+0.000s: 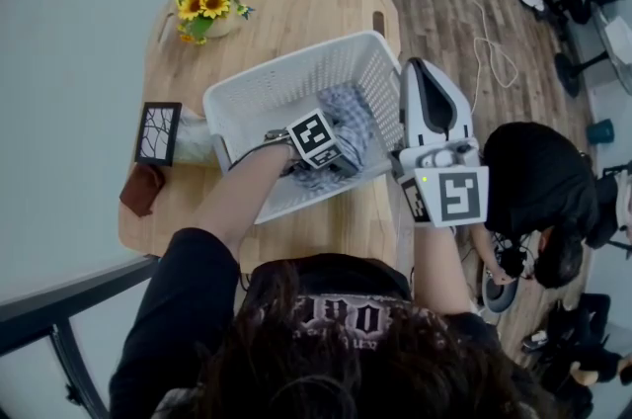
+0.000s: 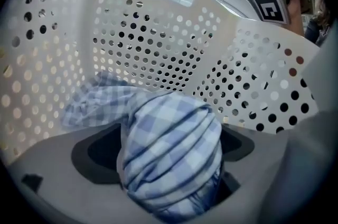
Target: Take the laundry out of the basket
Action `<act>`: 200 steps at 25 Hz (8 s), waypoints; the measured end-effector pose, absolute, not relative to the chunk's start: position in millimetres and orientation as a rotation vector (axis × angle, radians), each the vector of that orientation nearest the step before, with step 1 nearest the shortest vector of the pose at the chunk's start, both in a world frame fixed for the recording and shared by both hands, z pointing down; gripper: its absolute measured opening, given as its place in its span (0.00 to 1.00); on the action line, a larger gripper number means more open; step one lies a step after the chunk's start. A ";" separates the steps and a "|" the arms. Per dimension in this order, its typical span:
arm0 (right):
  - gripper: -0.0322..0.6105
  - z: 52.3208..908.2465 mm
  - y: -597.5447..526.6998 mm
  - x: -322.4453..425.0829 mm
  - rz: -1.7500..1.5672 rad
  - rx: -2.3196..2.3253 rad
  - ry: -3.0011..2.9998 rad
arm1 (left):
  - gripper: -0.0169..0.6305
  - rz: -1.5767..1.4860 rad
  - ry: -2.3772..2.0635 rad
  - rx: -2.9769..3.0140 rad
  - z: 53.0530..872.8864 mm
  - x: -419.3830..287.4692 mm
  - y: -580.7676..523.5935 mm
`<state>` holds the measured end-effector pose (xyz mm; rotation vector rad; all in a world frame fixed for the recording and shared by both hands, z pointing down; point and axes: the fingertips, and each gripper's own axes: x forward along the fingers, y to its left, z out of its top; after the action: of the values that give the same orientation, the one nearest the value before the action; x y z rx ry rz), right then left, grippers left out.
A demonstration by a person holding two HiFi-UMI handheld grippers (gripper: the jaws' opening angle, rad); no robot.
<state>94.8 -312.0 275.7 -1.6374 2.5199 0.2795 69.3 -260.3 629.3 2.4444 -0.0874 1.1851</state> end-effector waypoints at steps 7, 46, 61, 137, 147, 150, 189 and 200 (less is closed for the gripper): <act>0.09 276.1 -311.5 93.1 0.284 -1.631 2.528 | 0.62 1.201 0.023 2.477 623.8 76.3 -244.8; 0.09 268.0 -293.8 88.1 0.300 -1.596 2.544 | 0.39 0.828 -0.490 2.751 482.1 63.5 -305.1; 0.09 259.3 -290.4 85.1 0.308 -1.572 2.549 | 0.39 0.504 -0.812 2.824 385.1 48.4 -313.9; 0.09 238.9 -157.8 -130.8 0.228 -0.797 2.807 | 0.39 0.011 -2.336 2.261 256.9 -226.3 -100.9; 0.09 231.6 -140.2 -167.1 0.243 -0.813 2.795 | 0.39 -0.011 -2.349 2.241 258.4 -261.8 -84.6; 0.09 233.7 -135.6 -175.5 0.268 -0.829 2.806 | 0.39 0.014 -2.353 2.236 263.7 -270.7 -80.6; 0.09 249.8 -106.7 -195.6 0.275 -0.960 2.780 | 0.39 0.033 -2.329 2.266 279.0 -290.9 -61.0; 0.09 252.2 -106.6 -198.3 0.275 -0.985 2.781 | 0.39 0.027 -2.327 2.266 281.1 -297.8 -60.0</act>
<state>-198.3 -106.6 252.2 -0.9847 2.7810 0.2751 -297.8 -60.0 281.1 2.2664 -2.3267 0.0267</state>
